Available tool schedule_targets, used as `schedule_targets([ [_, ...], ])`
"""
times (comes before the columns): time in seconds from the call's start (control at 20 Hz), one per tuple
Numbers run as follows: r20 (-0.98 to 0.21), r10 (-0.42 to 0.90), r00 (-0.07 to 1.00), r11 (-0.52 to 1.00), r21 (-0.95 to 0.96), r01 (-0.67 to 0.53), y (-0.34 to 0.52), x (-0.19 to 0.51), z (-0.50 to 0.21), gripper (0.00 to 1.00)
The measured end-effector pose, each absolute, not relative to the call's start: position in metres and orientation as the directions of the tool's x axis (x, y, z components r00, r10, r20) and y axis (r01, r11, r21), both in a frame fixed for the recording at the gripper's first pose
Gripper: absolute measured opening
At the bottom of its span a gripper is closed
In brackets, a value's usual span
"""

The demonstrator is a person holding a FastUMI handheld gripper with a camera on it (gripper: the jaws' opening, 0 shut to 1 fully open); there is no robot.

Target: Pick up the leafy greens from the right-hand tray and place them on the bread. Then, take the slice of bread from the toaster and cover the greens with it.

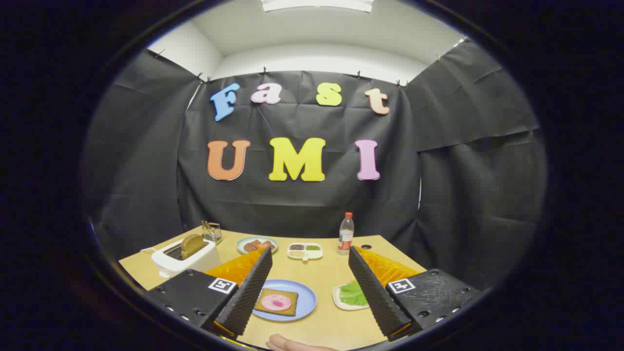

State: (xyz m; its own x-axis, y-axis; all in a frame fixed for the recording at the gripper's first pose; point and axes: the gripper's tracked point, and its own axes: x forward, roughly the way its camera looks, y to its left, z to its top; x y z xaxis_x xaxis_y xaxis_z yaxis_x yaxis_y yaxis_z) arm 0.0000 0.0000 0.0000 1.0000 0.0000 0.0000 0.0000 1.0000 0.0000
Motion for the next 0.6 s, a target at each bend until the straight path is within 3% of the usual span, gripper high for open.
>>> schedule_targets([
  [0.6,-0.041,-0.002,0.999,0.999,-0.037,0.001,-0.004,0.022,-0.012,0.97],
])
